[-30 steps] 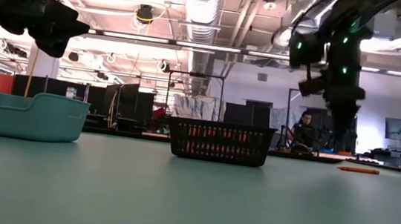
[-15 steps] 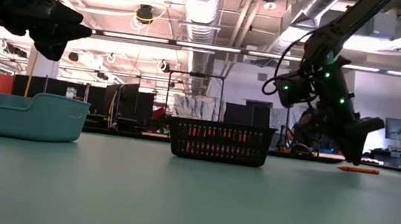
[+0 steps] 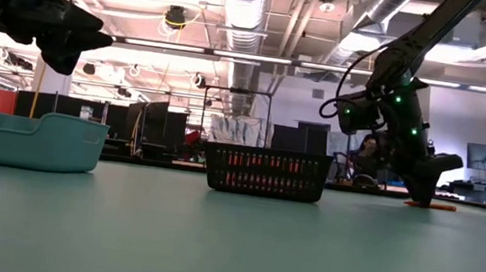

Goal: Sort crayons
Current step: Put the orange crayon into the orange bin

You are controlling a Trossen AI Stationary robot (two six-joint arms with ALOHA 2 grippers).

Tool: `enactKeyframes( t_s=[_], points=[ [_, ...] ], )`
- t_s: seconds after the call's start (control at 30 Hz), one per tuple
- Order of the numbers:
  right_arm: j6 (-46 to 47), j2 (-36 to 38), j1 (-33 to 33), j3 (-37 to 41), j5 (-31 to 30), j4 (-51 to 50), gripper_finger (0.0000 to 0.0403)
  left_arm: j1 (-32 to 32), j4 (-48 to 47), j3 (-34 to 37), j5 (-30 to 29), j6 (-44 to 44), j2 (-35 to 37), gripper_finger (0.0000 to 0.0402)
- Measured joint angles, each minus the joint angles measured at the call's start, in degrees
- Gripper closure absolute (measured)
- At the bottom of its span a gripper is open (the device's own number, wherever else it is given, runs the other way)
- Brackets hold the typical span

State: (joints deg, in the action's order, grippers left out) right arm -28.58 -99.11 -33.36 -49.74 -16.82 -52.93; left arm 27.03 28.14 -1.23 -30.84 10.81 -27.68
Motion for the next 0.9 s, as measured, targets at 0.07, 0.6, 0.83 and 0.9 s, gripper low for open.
enactKeyframes(
  t_s=[0.07, 0.6, 0.83, 0.9],
  points=[
    [0.3, 0.0, 0.0, 0.3, 0.3, 0.6, 0.0286, 0.0, 0.0, 0.0, -0.4, 0.0, 0.0, 0.0272],
    [1.7, 0.9, 0.4, 0.7, 2.1, 1.4, 0.0395, 0.0, 0.0, 0.0, -0.8, 1.0, 0.0, 0.0272],
    [1.1, 10.5, 0.7, 1.0, 6.2, 4.4, 0.0399, 0.0, 0.0, 0.0, -2.2, 1.0, 0.0, 0.0272],
    [1.2, 14.1, 0.7, 0.9, 9.1, 4.8, 0.0399, 0.0, 0.0, 0.0, -2.8, 1.0, 0.0, 0.0272]
  ],
)
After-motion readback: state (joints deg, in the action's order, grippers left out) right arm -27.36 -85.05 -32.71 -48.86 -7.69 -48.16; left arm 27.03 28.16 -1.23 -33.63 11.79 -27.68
